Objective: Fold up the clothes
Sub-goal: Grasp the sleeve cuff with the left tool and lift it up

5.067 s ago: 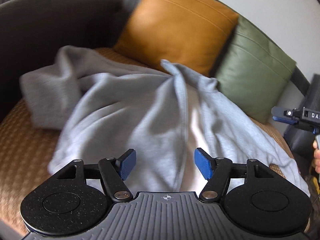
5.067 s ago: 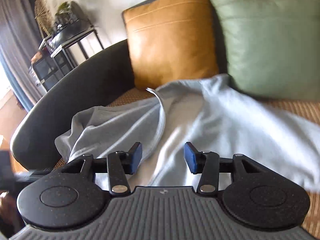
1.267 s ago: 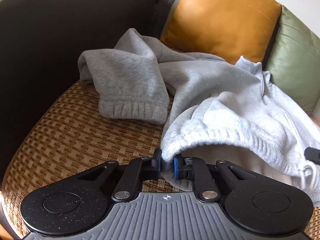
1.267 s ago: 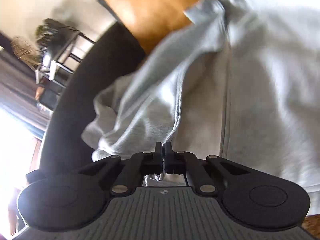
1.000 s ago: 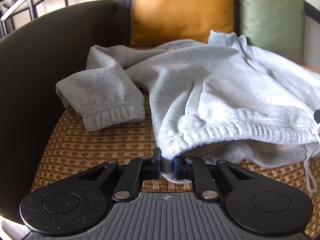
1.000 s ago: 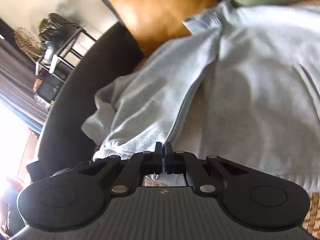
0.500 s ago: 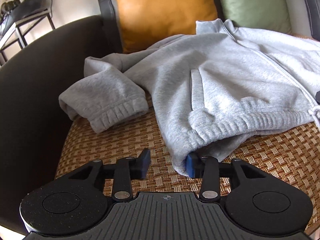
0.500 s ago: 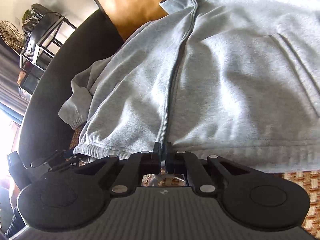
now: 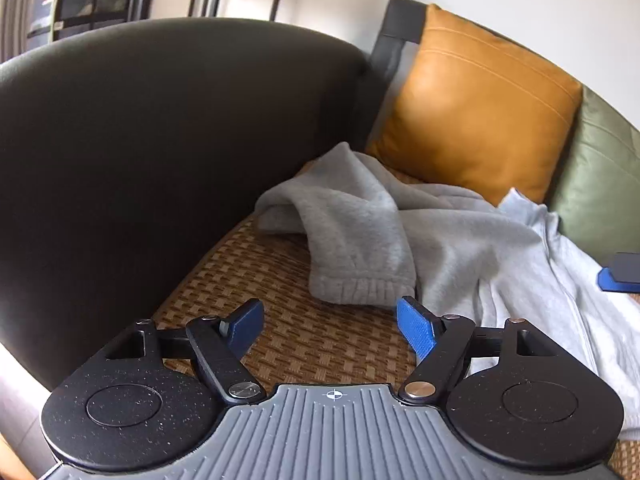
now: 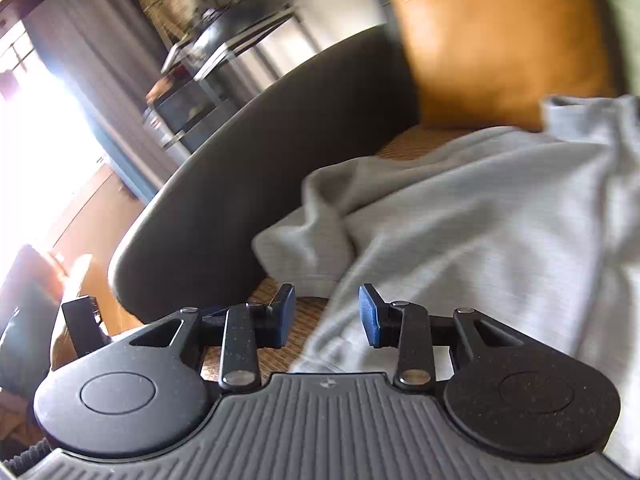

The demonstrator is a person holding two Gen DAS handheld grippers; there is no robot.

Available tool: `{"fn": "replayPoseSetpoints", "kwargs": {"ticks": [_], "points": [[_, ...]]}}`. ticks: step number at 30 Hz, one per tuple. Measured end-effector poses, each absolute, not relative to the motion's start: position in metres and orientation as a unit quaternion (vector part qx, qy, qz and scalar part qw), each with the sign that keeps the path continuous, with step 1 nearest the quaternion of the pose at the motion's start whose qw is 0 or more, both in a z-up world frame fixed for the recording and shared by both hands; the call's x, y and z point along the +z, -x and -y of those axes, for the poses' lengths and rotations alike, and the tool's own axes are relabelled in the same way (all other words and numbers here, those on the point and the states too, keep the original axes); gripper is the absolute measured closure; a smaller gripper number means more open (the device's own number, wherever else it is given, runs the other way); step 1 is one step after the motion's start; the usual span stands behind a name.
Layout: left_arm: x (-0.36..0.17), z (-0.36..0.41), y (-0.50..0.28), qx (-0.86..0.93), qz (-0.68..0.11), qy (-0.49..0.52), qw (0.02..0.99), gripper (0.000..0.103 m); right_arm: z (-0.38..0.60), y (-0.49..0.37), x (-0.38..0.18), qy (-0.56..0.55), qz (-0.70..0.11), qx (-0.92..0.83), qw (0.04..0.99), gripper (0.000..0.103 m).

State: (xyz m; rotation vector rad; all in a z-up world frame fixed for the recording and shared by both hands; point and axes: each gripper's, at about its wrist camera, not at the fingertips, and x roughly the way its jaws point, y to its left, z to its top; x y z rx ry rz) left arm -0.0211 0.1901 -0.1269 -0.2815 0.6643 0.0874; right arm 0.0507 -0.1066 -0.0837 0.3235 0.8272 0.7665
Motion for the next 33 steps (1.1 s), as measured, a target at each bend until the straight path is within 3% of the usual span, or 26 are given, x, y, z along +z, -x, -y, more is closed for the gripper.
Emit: {"fn": "replayPoseSetpoints", "kwargs": {"ticks": [3, 13, 15, 16, 23, 27, 33], "points": [[-0.135, -0.197, 0.006, 0.054, -0.326, 0.150, 0.932, 0.019, 0.060, -0.070, -0.103, -0.126, -0.408, 0.376, 0.823, 0.054], [-0.172, -0.205, -0.073, 0.025, -0.364, 0.196, 0.910, 0.018, 0.031, -0.090, -0.141, -0.081, -0.433, 0.351, 0.826, 0.053], [-0.172, -0.208, -0.085, 0.000, -0.380, 0.218, 0.899, 0.053, 0.039, -0.092, -0.143, -0.073, -0.437, 0.340, 0.830, 0.053], [-0.170, -0.211, -0.089, -0.010, -0.384, 0.232, 0.894, 0.080, 0.043, -0.092, -0.143, -0.068, -0.438, 0.335, 0.832, 0.053], [-0.090, -0.275, -0.067, 0.062, -0.256, 0.342, 0.902, 0.082, 0.041, -0.096, -0.121, -0.056, -0.400, 0.352, 0.844, 0.046], [-0.064, -0.300, -0.059, 0.083, -0.223, 0.368, 0.899, 0.082, 0.026, -0.100, -0.106, -0.074, -0.380, 0.375, 0.843, 0.042], [-0.057, -0.298, -0.055, 0.087, -0.216, 0.350, 0.908, 0.084, 0.011, -0.124, -0.097, -0.240, -0.390, 0.391, 0.798, 0.032]]}}
